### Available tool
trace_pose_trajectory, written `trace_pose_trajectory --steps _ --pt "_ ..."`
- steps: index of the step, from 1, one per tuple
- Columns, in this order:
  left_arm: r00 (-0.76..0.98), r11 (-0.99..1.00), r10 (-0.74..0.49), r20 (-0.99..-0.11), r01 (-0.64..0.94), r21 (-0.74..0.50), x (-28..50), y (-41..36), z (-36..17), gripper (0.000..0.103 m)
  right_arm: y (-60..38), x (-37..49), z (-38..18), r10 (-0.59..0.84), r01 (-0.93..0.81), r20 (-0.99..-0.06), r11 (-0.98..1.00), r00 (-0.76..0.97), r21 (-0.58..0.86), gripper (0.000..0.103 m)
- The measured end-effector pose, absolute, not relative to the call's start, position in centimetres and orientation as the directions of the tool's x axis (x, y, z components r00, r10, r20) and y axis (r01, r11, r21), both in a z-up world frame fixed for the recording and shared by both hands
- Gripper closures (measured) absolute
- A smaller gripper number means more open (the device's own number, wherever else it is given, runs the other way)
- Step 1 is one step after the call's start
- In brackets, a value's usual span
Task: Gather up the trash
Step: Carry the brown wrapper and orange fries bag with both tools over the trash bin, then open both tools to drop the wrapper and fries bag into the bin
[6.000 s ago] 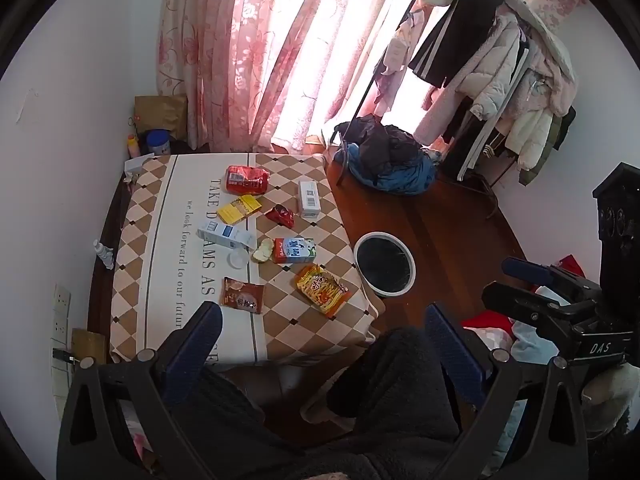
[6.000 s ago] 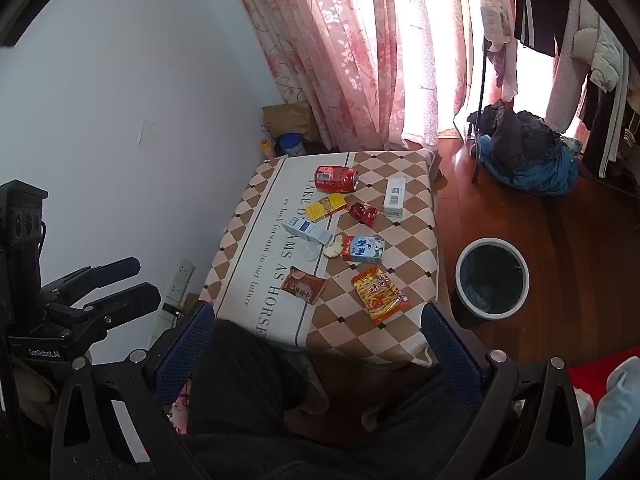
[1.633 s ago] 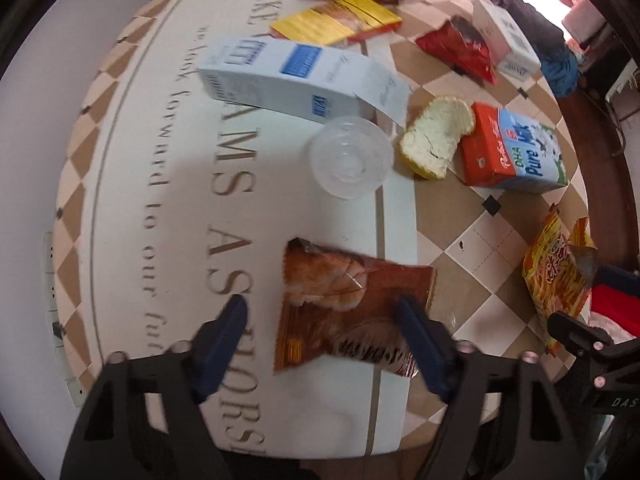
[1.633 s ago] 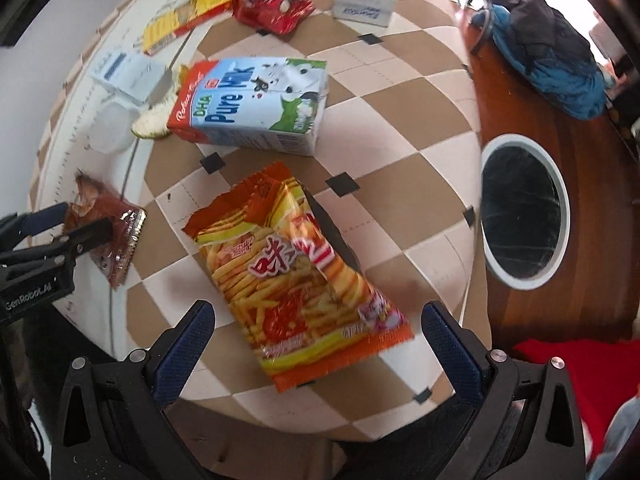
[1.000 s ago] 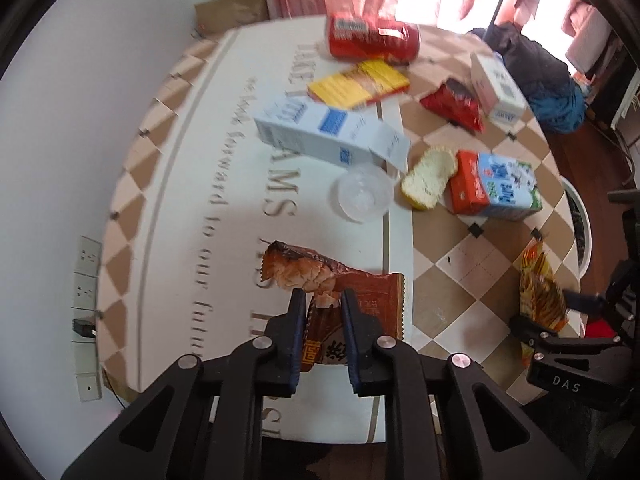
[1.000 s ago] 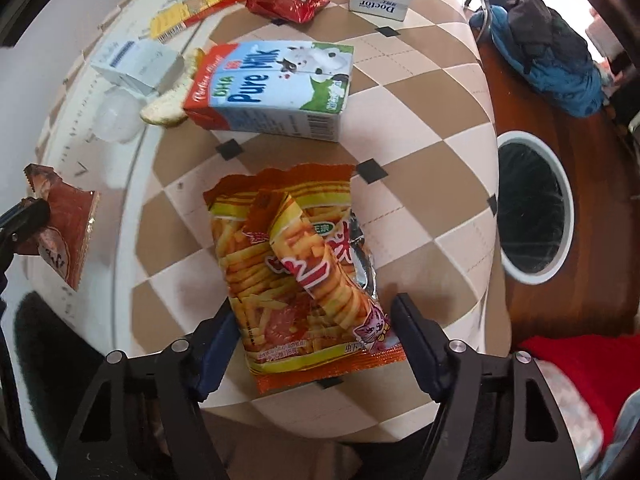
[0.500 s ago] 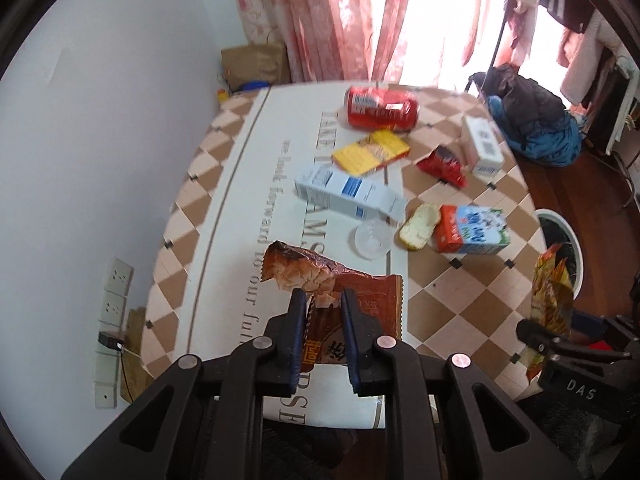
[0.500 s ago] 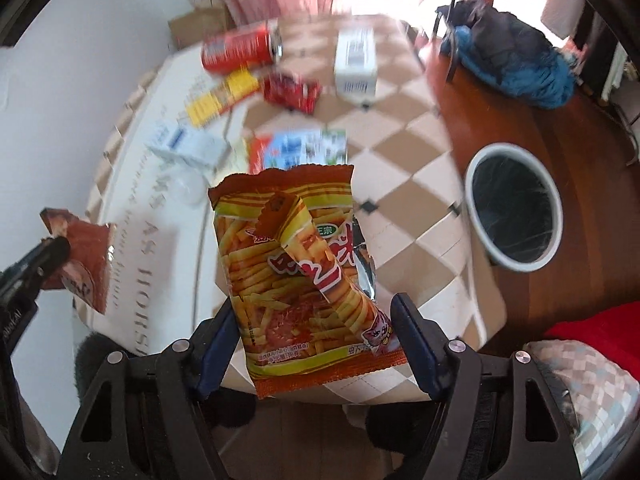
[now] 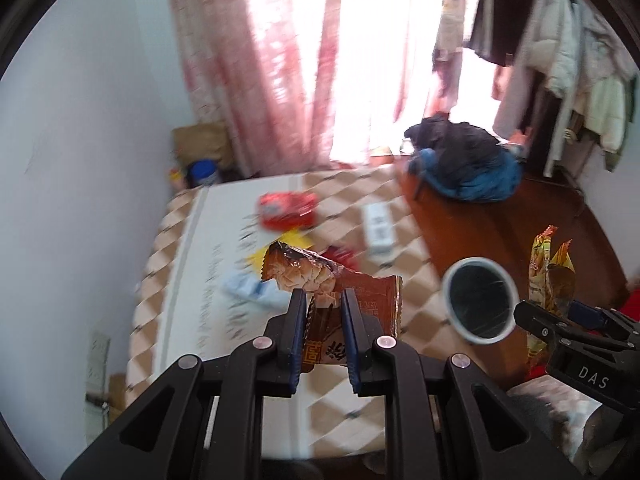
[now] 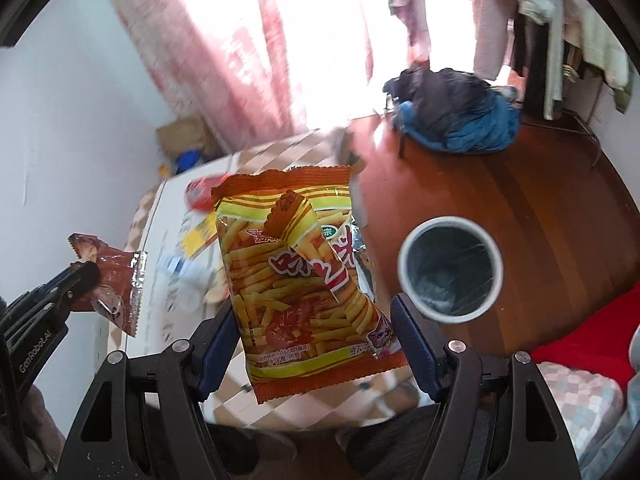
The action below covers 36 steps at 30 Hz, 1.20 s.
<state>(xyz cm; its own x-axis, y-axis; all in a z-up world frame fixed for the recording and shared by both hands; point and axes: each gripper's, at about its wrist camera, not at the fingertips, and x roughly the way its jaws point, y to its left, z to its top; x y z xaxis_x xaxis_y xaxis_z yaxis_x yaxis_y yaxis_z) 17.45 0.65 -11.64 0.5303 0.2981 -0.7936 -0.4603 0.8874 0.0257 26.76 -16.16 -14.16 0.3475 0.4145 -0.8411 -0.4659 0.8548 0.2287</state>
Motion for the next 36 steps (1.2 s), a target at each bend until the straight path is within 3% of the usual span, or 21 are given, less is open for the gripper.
trace_pose_trajectory --steps 5,9,15,22,24,26,28,30,32,33,36 --pt "0.556 0.93 0.194 -0.808 -0.367 -0.029 25.4 -3.5 -12.0 0.088 -22.7 32.8 -15.6 0.348 -0.379 -0.854 0.904 0.387 0.196 0.027" --pt "0.52 0.947 0.051 -0.852 -0.297 -0.125 33.1 -7.0 -15.6 0.088 -27.5 38.3 -19.8 0.284 -0.289 -0.885 0.94 0.367 0.182 0.027" --pt "0.357 0.949 -0.133 -0.924 -0.223 -0.223 45.0 -12.4 -25.7 0.084 -32.1 46.1 -29.7 0.231 -0.188 -0.937 0.964 0.262 0.186 0.027" --pt "0.151 0.949 -0.196 -0.969 -0.22 -0.227 52.8 -15.1 -37.0 0.083 -33.2 51.8 -41.8 0.231 -0.144 -0.967 0.966 0.106 0.215 0.027" --pt "0.103 0.949 -0.2 -0.974 -0.225 -0.219 53.8 -15.3 -39.2 0.072 -33.2 52.6 -44.7 0.232 -0.133 -0.97 0.966 0.072 0.221 0.027" --pt "0.078 0.956 -0.172 -0.982 -0.227 -0.185 54.3 -15.2 -40.6 0.034 -33.2 52.9 -47.0 0.234 -0.115 -0.971 0.967 0.038 0.229 0.027" --pt "0.078 0.96 -0.143 -0.987 -0.23 -0.157 54.5 -15.0 -41.0 0.018 -33.5 52.9 -48.8 0.255 -0.095 -0.967 0.963 0.008 0.253 0.02" --pt "0.075 0.959 -0.13 -0.989 -0.243 -0.145 54.2 -14.5 -40.8 0.017 -33.7 52.3 -49.4 0.261 -0.081 -0.965 0.962 0.004 0.26 0.015" --pt "0.08 0.963 -0.102 -0.991 -0.244 -0.119 53.3 -13.9 -40.5 0.003 -33.8 52.2 -49.6 0.264 -0.085 -0.965 0.961 -0.001 0.263 0.005" --pt "0.089 0.966 -0.076 -0.993 -0.24 -0.095 53.0 -13.9 -40.1 0.002 -33.8 52.0 -49.5 0.262 -0.086 -0.965 0.961 0.0 0.261 0.0" --pt "0.113 0.974 0.0 -0.994 -0.226 -0.025 51.9 -13.9 -38.8 0.002 -33.8 51.1 -48.5 0.23 -0.096 -0.973 0.969 0.015 0.227 0.0"
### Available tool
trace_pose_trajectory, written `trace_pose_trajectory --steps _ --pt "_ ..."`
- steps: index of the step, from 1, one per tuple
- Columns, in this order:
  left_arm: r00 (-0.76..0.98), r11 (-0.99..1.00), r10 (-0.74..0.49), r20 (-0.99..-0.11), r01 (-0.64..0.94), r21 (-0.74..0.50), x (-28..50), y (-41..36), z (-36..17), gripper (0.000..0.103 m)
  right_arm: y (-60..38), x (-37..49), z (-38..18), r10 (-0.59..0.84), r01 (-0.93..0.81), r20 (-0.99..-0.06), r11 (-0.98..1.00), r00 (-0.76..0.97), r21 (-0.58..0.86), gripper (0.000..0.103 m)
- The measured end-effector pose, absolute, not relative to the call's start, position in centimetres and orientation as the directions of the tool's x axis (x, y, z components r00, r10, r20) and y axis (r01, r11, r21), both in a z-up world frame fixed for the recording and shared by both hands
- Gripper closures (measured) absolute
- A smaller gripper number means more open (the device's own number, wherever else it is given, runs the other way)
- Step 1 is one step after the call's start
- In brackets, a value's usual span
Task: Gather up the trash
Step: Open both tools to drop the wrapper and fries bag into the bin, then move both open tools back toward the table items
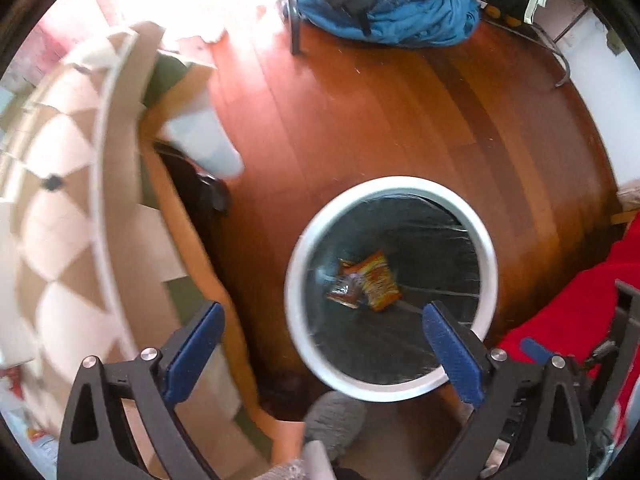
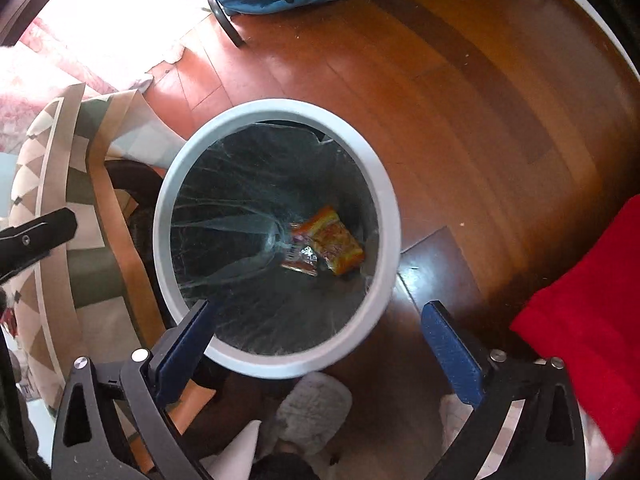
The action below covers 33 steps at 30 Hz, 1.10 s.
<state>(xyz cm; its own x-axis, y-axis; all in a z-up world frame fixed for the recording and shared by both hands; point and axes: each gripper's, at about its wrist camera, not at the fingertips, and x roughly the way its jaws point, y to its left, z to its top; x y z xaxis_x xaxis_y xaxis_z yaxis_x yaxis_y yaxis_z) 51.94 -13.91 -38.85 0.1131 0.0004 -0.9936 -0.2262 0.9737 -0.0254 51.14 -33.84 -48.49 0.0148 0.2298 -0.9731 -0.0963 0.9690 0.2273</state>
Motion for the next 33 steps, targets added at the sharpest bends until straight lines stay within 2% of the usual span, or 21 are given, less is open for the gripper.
trace_pose_trajectory --steps 7,16,33 --pt "0.138 0.975 0.087 -0.987 -0.216 0.056 49.1 -13.8 -37.6 0.002 -33.7 49.7 -45.3 0.124 -0.13 -0.989 0.985 0.075 0.114 0.0" --pt "0.177 0.974 0.083 -0.981 -0.221 0.043 46.3 -14.3 -34.3 0.002 -34.5 48.1 -39.8 0.1 -0.13 -0.985 0.988 0.143 0.082 0.0" --pt "0.39 0.972 0.068 -0.918 -0.234 -0.027 38.3 -13.4 -21.1 0.002 -33.9 42.2 -23.3 0.144 -0.139 -0.917 0.985 0.371 0.098 0.0"
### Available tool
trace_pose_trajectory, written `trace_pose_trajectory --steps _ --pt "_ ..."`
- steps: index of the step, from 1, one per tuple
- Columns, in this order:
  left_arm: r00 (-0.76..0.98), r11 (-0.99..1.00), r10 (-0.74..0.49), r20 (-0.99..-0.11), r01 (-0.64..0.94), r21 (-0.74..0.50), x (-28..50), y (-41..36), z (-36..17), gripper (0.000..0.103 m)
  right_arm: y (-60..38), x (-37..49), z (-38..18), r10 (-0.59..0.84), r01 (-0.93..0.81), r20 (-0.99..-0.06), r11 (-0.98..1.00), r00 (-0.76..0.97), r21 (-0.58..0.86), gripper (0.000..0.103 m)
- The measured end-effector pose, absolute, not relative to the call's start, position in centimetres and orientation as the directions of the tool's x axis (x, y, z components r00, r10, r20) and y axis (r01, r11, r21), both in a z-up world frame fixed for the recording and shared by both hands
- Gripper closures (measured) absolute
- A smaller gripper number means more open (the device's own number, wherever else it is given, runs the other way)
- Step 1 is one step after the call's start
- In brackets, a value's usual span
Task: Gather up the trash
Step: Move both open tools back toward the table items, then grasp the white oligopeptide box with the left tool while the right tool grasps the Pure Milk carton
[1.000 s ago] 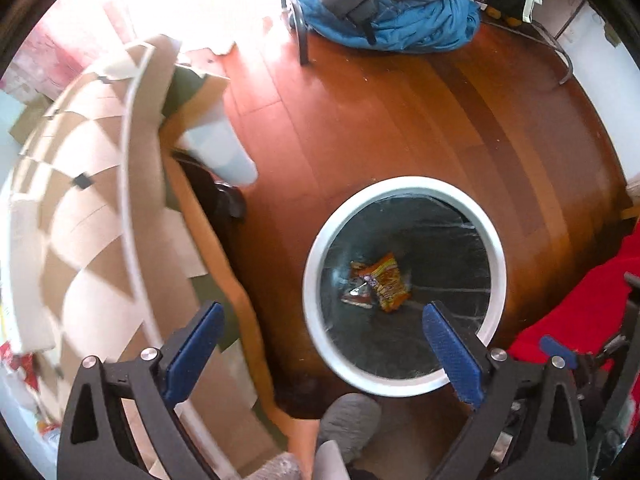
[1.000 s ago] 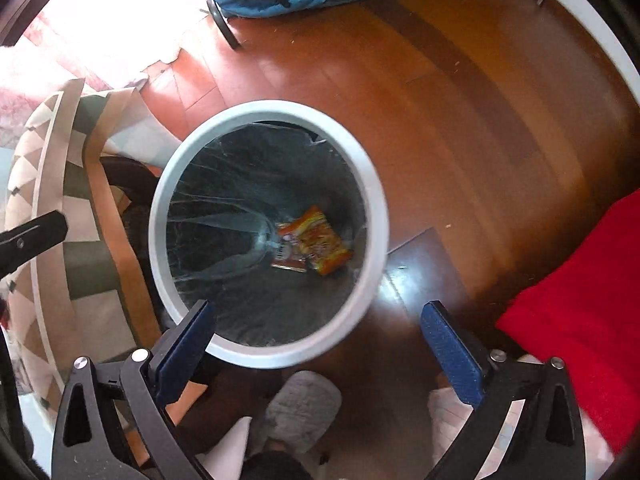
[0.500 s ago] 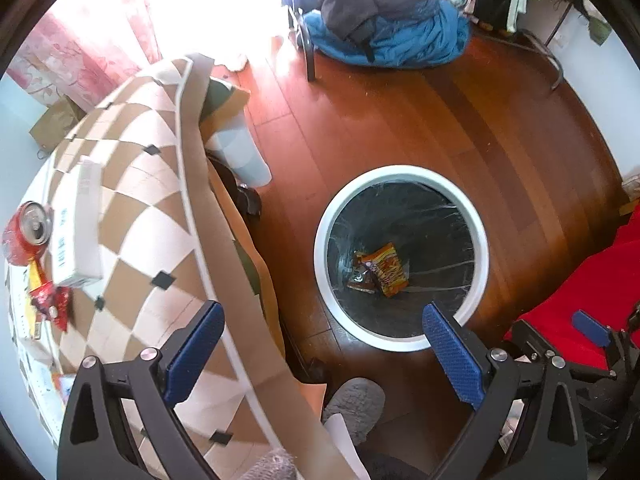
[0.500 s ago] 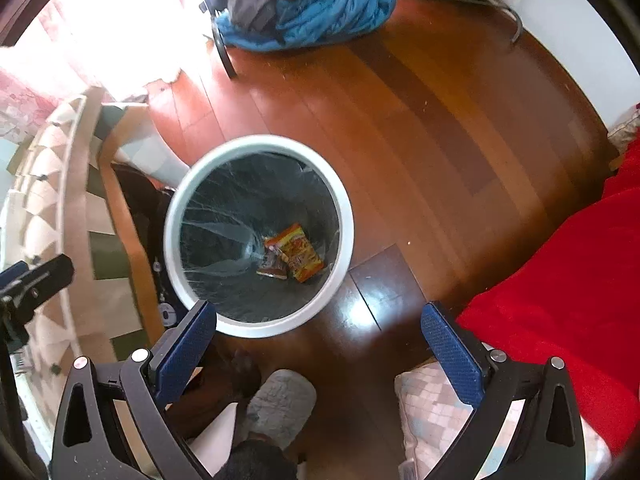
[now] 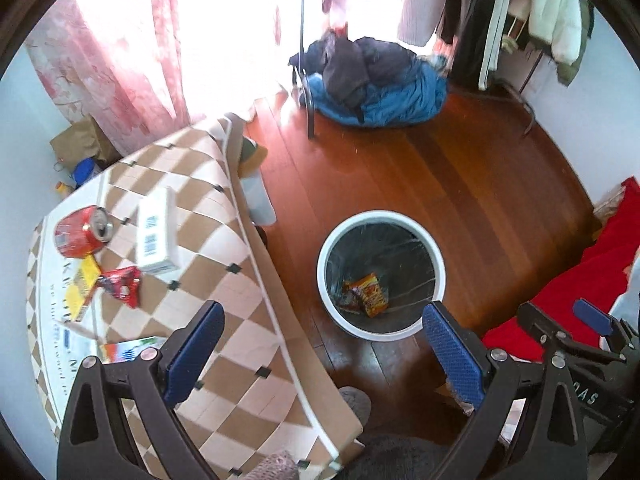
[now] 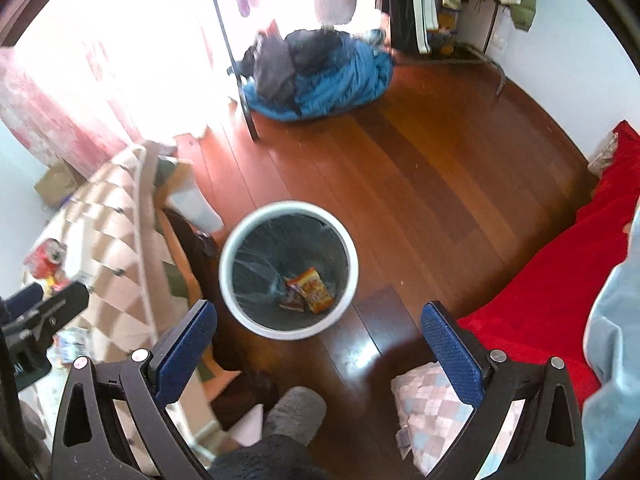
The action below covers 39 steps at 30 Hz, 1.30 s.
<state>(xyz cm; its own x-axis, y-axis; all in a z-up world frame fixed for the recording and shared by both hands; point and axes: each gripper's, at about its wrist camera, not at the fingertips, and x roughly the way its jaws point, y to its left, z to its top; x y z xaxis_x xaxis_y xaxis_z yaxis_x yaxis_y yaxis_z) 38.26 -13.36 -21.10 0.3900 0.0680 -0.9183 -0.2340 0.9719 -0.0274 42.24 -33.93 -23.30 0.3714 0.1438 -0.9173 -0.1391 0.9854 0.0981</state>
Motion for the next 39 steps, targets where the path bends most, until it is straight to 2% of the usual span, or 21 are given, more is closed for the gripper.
trace_pose_trajectory --steps 7,11,14,17,22,28,29,30,31,32,35,39 --pt "0.468 0.96 0.101 -0.878 -0.279 -0.038 33.3 -10.1 -15.4 0.002 -31.4 38.6 -16.2 0.252 -0.161 -0.86 0.966 0.444 0.2 0.0" --pt "0.484 0.93 0.166 -0.859 -0.367 -0.027 29.1 -5.8 -13.5 0.002 -26.6 36.2 -15.0 0.333 -0.253 -0.853 0.935 0.401 0.246 0.0" --pt "0.441 0.889 0.23 -0.868 -0.458 0.003 25.7 -1.3 -14.4 0.002 -20.8 34.3 -16.7 0.376 -0.388 -0.874 0.889 0.308 0.245 0.0" --pt "0.347 0.833 0.279 -0.895 -0.551 0.046 22.4 3.5 -17.3 0.002 -13.6 32.7 -20.1 0.35 -0.548 -0.913 0.815 0.208 0.188 0.0" --pt "0.171 0.719 0.303 -0.937 -0.687 0.107 17.8 10.6 -24.0 0.002 -2.7 30.7 -27.3 0.217 -0.776 -0.97 0.629 0.114 0.05 0.0" --pt "0.048 0.642 0.26 -0.964 -0.754 0.136 14.9 15.3 -30.0 0.002 6.2 29.4 -33.4 0.054 -0.918 -0.992 0.388 0.113 -0.084 0.0" --pt "0.043 0.635 0.25 -0.967 -0.761 0.13 14.8 15.9 -30.4 0.002 6.9 29.2 -34.0 0.041 -0.927 -0.994 0.365 0.104 -0.082 0.001" --pt "0.046 0.63 0.237 -0.971 -0.767 0.117 15.0 16.4 -30.6 0.002 7.6 29.0 -34.6 0.036 -0.934 -0.995 0.35 0.09 -0.072 0.008" --pt "0.052 0.625 0.226 -0.973 -0.774 0.104 15.2 16.9 -30.8 0.002 8.0 28.9 -35.0 0.032 -0.934 -0.997 0.351 0.077 -0.06 0.023" --pt "0.058 0.621 0.218 -0.974 -0.778 0.092 15.6 17.4 -30.9 0.002 8.3 29.1 -35.3 0.029 -0.932 -0.998 0.36 0.063 -0.049 0.026" --pt "0.099 0.604 0.174 -0.98 -0.796 0.027 17.0 19.1 -30.9 0.002 7.6 30.4 -35.3 0.048 -0.875 -0.999 0.484 0.018 0.008 0.028" --pt "0.151 0.538 0.088 -0.985 -0.839 -0.081 19.1 22.0 -31.6 0.002 4.1 33.2 -34.7 0.074 -0.697 -0.997 0.716 0.018 0.04 0.029"
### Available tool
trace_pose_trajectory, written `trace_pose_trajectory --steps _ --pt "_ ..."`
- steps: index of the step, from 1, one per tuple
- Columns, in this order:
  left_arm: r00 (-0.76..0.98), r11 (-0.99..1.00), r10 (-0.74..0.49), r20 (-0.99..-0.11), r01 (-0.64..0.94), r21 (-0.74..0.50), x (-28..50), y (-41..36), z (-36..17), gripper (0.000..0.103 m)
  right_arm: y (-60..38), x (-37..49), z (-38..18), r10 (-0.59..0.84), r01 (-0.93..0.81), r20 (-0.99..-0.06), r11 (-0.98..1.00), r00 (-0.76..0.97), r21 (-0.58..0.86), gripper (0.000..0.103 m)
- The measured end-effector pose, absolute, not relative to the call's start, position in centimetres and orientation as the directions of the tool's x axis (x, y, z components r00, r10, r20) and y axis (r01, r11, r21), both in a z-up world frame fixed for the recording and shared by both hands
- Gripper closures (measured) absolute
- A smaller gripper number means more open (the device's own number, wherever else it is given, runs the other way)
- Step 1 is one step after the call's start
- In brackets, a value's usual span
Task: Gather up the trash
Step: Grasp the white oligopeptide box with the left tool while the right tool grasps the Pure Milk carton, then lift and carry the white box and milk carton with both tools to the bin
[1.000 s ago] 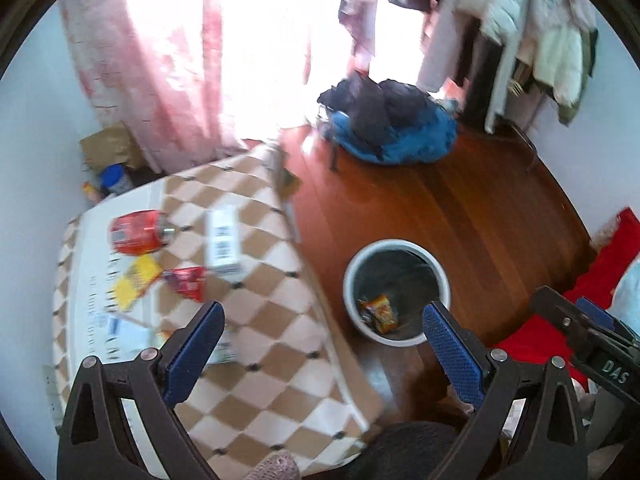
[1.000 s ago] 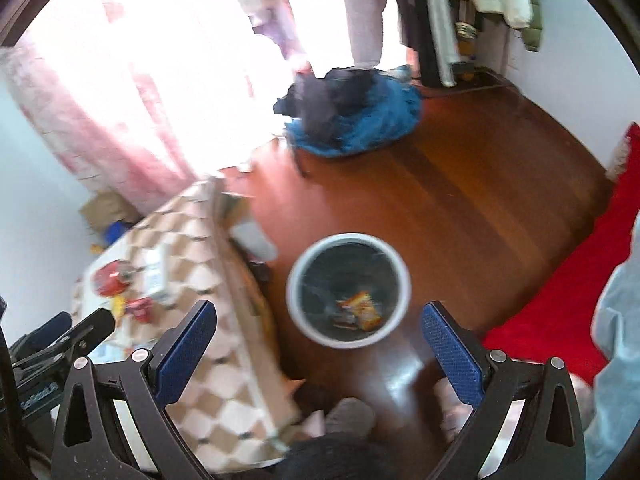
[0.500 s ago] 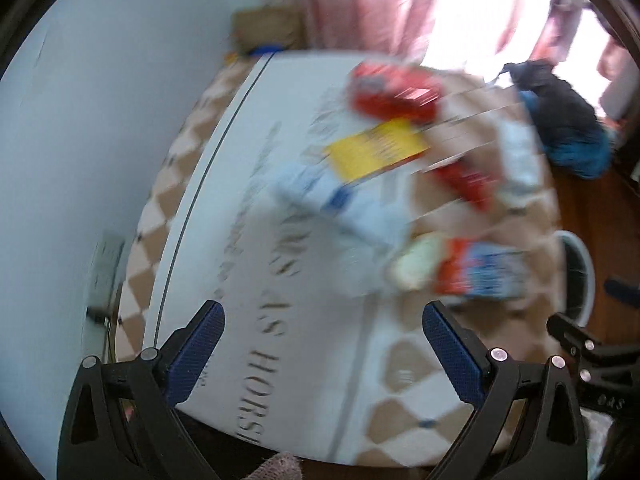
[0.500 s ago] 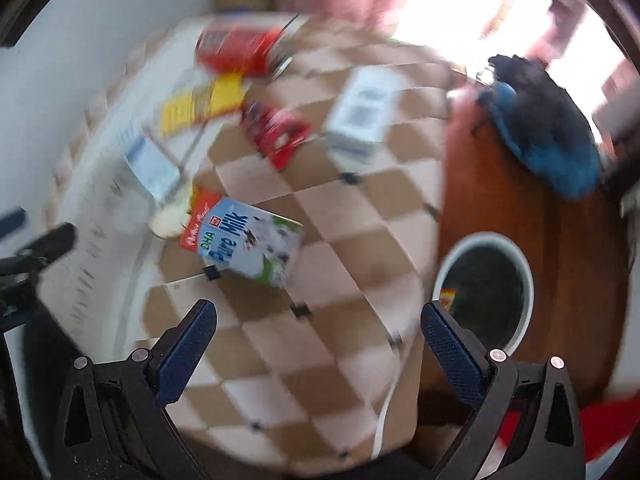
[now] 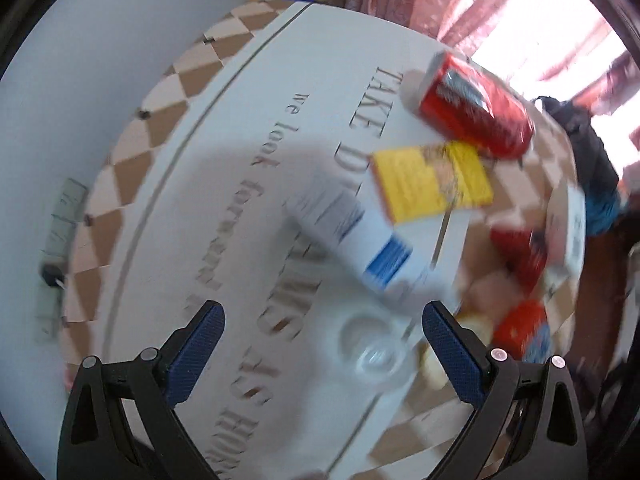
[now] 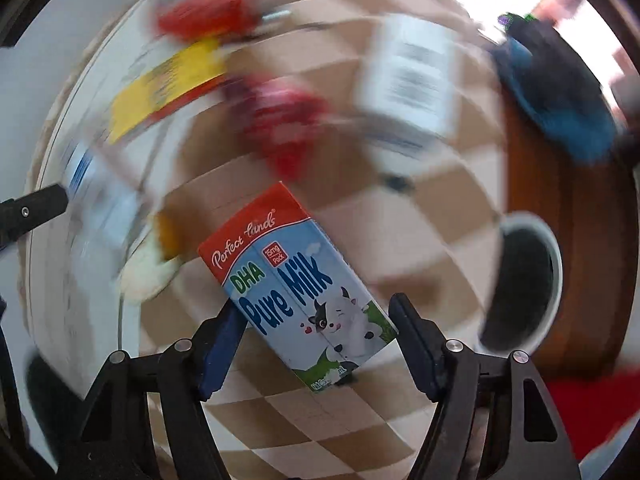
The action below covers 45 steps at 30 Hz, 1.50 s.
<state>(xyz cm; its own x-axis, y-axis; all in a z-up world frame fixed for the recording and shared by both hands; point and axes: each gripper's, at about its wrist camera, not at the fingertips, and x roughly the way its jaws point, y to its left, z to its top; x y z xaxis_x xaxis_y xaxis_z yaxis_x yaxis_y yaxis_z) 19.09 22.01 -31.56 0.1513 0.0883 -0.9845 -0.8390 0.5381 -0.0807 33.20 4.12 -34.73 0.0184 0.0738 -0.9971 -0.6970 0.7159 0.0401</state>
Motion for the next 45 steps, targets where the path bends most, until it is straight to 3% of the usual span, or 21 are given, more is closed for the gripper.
trace_pose_trajectory --steps 5,6,7,10,11,13,14,15,19,22,26,29,33,38,42,45 --pt "0.16 0.477 -0.028 -0.987 -0.865 -0.154 21.8 24.9 -34.3 0.007 1.3 36.0 -35.0 0.163 -0.477 -0.985 0.862 -0.059 0.172 0.028" --pt "0.153 0.476 -0.026 -0.988 -0.867 -0.147 22.0 25.2 -34.6 0.013 1.4 36.0 -35.2 0.178 -0.47 -0.98 0.86 -0.089 0.199 0.028" --pt "0.134 0.478 -0.016 -0.991 -0.87 -0.125 22.3 25.5 -34.9 0.031 1.2 36.2 -35.2 0.183 -0.477 -0.979 0.854 -0.096 0.206 0.028" --pt "0.149 0.488 0.001 -0.989 -0.863 -0.13 22.5 26.3 -34.7 0.059 2.0 35.6 -34.9 0.148 -0.545 -0.987 0.823 -0.063 0.158 0.028" --pt "0.152 0.504 0.012 -0.988 -0.854 -0.126 22.6 26.3 -34.3 0.066 2.5 35.5 -34.8 0.135 -0.566 -0.989 0.812 -0.058 0.144 0.028" --pt "0.15 0.539 0.048 -0.988 -0.836 -0.101 22.6 26.3 -33.4 0.07 3.5 34.7 -35.1 0.111 -0.591 -0.992 0.797 -0.058 0.123 0.028" --pt "0.146 0.566 0.077 -0.986 -0.821 -0.078 22.7 26.1 -32.9 0.071 3.8 34.4 -35.2 0.105 -0.598 -0.993 0.793 -0.052 0.115 0.029" --pt "0.141 0.589 0.102 -0.985 -0.806 -0.055 22.8 25.9 -32.4 0.071 4.0 34.2 -35.2 0.097 -0.604 -0.995 0.791 -0.033 0.098 0.039" --pt "0.14 0.695 0.205 -0.969 -0.718 0.043 23.1 25.4 -30.3 0.071 4.4 32.9 -35.1 0.137 -0.563 -0.989 0.814 -0.052 0.142 0.039" --pt "0.171 0.736 0.14 -0.975 -0.677 -0.013 23.0 25.8 -30.4 0.071 3.4 33.0 -35.5 0.2 -0.534 -0.971 0.811 -0.131 0.239 0.038" --pt "0.192 0.766 0.002 -0.981 -0.631 -0.122 23.9 24.3 -31.8 0.071 3.6 32.4 -35.1 0.165 -0.56 -0.983 0.808 -0.08 0.181 0.039" --pt "0.168 0.805 -0.02 -0.986 -0.581 -0.115 24.5 22.0 -32.8 0.071 3.2 32.6 -34.4 0.118 -0.573 -0.993 0.814 0.005 0.093 0.04" --pt "0.141 0.822 -0.051 -0.989 -0.557 -0.122 25.4 19.9 -34.2 0.071 1.9 33.9 -35.0 0.168 -0.52 -0.983 0.835 -0.068 0.178 0.039" --pt "0.108 0.854 0.003 -0.994 -0.518 -0.053 26.0 18.2 -35.2 0.069 1.9 34.1 -35.1 0.177 -0.534 -0.979 0.821 -0.1 0.203 0.036" --pt "0.097 0.865 0.053 -0.994 -0.502 -0.003 26.2 16.9 -35.2 0.071 3.7 34.1 -35.3 0.131 -0.595 -0.989 0.791 -0.064 0.143 0.035" --pt "0.105 0.861 0.086 -0.991 -0.508 0.021 26.1 15.4 -35.1 0.072 5.0 33.3 -35.6 0.08 -0.637 -0.997 0.769 0.01 0.055 0.045"
